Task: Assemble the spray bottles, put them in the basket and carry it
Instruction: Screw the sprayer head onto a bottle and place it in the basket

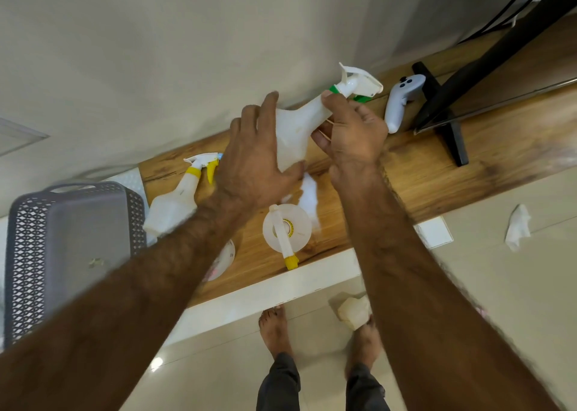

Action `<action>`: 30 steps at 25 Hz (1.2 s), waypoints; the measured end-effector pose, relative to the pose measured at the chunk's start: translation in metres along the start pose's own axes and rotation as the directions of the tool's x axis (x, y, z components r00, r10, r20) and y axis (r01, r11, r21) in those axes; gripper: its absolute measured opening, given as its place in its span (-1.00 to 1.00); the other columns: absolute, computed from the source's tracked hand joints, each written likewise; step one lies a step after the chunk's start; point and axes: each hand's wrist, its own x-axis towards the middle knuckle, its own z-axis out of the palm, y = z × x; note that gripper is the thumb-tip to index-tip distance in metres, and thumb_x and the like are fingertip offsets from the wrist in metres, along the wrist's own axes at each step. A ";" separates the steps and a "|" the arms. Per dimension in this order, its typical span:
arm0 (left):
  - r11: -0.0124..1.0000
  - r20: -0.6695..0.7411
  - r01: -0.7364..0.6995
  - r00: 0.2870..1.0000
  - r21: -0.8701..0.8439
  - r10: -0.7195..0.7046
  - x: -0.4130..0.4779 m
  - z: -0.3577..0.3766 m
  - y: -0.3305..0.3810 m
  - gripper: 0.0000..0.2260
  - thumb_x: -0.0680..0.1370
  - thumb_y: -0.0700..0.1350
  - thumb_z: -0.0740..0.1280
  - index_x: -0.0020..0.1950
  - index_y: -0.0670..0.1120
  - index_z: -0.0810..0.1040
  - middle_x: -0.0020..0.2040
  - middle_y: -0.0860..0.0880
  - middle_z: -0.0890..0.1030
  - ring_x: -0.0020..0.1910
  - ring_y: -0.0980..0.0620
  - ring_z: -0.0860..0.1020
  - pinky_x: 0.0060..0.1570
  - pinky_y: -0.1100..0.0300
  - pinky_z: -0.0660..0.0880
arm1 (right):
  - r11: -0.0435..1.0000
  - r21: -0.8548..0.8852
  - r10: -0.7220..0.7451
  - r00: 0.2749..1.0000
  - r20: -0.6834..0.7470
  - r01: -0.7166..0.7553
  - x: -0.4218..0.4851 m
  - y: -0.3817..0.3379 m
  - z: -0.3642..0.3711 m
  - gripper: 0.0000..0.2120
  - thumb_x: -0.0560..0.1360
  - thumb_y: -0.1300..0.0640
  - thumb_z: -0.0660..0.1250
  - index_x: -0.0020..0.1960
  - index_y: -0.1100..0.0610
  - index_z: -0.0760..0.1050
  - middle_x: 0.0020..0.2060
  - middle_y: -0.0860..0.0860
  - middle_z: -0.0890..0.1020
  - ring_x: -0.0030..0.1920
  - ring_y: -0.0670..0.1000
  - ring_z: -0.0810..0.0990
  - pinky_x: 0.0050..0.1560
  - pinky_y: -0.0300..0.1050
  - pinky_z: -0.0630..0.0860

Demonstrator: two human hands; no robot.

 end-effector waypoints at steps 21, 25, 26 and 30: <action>0.069 0.748 0.778 0.622 -0.625 -0.231 -0.001 -0.021 -0.016 -0.20 0.51 0.47 0.24 0.52 -0.09 0.41 0.35 -0.23 0.63 0.13 -0.26 0.72 0.02 -0.18 0.71 | 0.972 0.224 0.074 0.997 -0.025 -0.066 0.003 0.003 -0.011 -0.88 0.49 0.30 0.48 0.00 0.20 0.60 -0.04 0.16 0.72 0.08 0.20 0.74 -0.05 0.04 0.72; 0.290 0.498 0.544 0.838 -0.787 -0.222 0.001 -0.017 -0.023 -0.25 0.42 0.02 0.57 0.55 0.01 0.33 0.34 -0.06 0.57 0.26 -0.12 0.65 0.08 -0.06 0.69 | 0.975 0.200 0.106 0.993 -0.048 -0.095 0.007 0.001 -0.015 -0.86 0.49 0.26 0.49 0.03 0.19 0.59 0.06 0.19 0.73 0.03 0.15 0.75 -0.02 0.03 0.72; 0.366 0.439 0.501 0.865 -0.785 -0.242 0.000 -0.017 -0.023 -0.16 0.37 0.06 0.60 0.57 0.07 0.28 0.41 -0.05 0.50 0.32 -0.11 0.60 0.12 -0.11 0.68 | 0.978 0.183 0.112 0.993 -0.039 -0.103 0.006 0.003 -0.015 -0.86 0.49 0.26 0.49 0.02 0.19 0.59 0.05 0.19 0.73 0.01 0.14 0.75 -0.05 0.00 0.72; 0.023 0.733 0.759 0.635 -0.650 -0.245 0.005 -0.026 -0.018 -0.22 0.49 0.52 0.18 0.47 -0.02 0.49 0.34 -0.21 0.65 0.10 -0.24 0.74 -0.10 -0.15 0.72 | 0.976 0.184 0.126 0.992 -0.020 -0.121 0.002 0.011 -0.013 -0.85 0.49 0.26 0.49 0.05 0.20 0.60 -0.01 0.15 0.73 0.04 0.15 0.75 -0.09 -0.03 0.73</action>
